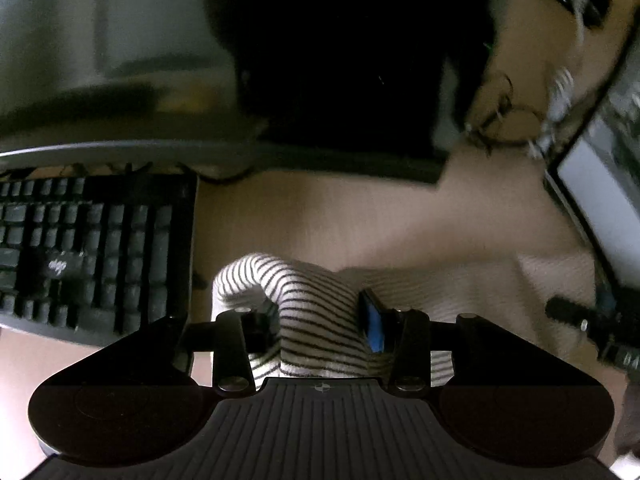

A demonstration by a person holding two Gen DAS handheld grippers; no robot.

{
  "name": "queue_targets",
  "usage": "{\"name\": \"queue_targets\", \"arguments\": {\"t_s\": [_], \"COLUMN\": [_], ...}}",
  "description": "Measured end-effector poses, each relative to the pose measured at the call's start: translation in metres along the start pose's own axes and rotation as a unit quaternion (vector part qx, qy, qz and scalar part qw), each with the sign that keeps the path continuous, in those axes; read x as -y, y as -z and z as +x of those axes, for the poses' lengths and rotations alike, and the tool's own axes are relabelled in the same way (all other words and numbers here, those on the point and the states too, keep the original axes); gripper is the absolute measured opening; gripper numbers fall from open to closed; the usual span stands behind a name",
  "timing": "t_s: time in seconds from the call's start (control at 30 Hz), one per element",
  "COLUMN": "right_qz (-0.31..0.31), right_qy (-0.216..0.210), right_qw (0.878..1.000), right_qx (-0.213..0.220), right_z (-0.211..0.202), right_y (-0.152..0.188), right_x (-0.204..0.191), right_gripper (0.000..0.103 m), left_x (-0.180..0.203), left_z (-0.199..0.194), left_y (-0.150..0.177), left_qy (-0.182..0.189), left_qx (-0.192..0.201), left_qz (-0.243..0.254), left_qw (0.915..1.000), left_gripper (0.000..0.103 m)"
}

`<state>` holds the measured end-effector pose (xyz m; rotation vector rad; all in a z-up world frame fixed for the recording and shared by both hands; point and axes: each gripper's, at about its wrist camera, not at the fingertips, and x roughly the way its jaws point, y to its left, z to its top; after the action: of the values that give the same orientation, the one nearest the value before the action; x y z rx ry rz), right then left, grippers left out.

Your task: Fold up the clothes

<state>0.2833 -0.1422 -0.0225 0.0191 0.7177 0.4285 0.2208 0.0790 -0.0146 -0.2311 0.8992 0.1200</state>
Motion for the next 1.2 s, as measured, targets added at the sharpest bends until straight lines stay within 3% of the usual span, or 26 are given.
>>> {"name": "queue_targets", "arguments": {"t_s": [0.1,0.33,0.4,0.5,0.57,0.6,0.73,0.87,0.9,0.97,1.13,1.2], "right_qz": [-0.008,0.003,0.002,0.003,0.004,0.005,0.015,0.034,0.043,0.07,0.162,0.201], "right_qy": [-0.004,-0.006,0.0,0.009,0.013,0.014,0.012,0.003,-0.002,-0.016,-0.036,-0.049], "right_qw": [1.0,0.999,0.999,0.999,0.999,0.999,0.999,0.998,0.998,0.996,0.984,0.973], "right_qx": [-0.016,-0.039,-0.042,-0.042,-0.04,-0.039,-0.038,-0.044,-0.048,-0.058,-0.062,-0.098], "right_z": [-0.006,-0.024,-0.027,-0.031,-0.034,-0.035,-0.041,-0.045,-0.046,-0.047,-0.047,-0.029], "right_y": [0.015,0.032,0.036,0.042,0.046,0.048,0.056,0.057,0.056,0.051,0.023,0.014], "right_x": [-0.004,-0.01,-0.012,-0.014,-0.015,-0.016,-0.016,-0.011,-0.008,-0.001,0.025,0.035], "right_gripper": [0.047,0.047,0.047,0.047,0.047,0.047,0.047,0.047,0.048,0.063,0.066,0.066], "left_x": [0.0,-0.019,-0.026,-0.049,-0.061,-0.064,-0.052,-0.034,-0.031,-0.025,-0.014,-0.01], "left_z": [-0.003,-0.026,-0.028,-0.028,-0.022,-0.017,0.003,0.013,0.013,0.009,0.0,0.0], "left_y": [0.025,0.055,0.055,0.047,0.038,0.033,0.017,0.018,0.019,0.024,0.037,0.041], "left_qy": [-0.006,0.049,0.061,0.066,0.068,0.067,0.048,0.021,0.019,0.01,-0.004,-0.006], "left_qx": [-0.006,-0.017,-0.02,-0.037,-0.055,-0.07,-0.103,-0.109,-0.107,-0.092,-0.065,-0.064], "left_qz": [0.024,-0.017,-0.04,-0.113,-0.151,-0.16,-0.139,-0.079,-0.069,-0.043,-0.004,-0.002], "left_qw": [0.9997,0.9985,0.9971,0.9907,0.9846,0.9824,0.9838,0.9907,0.9917,0.9947,0.9979,0.9979], "left_gripper": [0.048,0.048,0.055,0.073,0.091,0.093,0.089,0.062,0.06,0.057,0.056,0.056]}}
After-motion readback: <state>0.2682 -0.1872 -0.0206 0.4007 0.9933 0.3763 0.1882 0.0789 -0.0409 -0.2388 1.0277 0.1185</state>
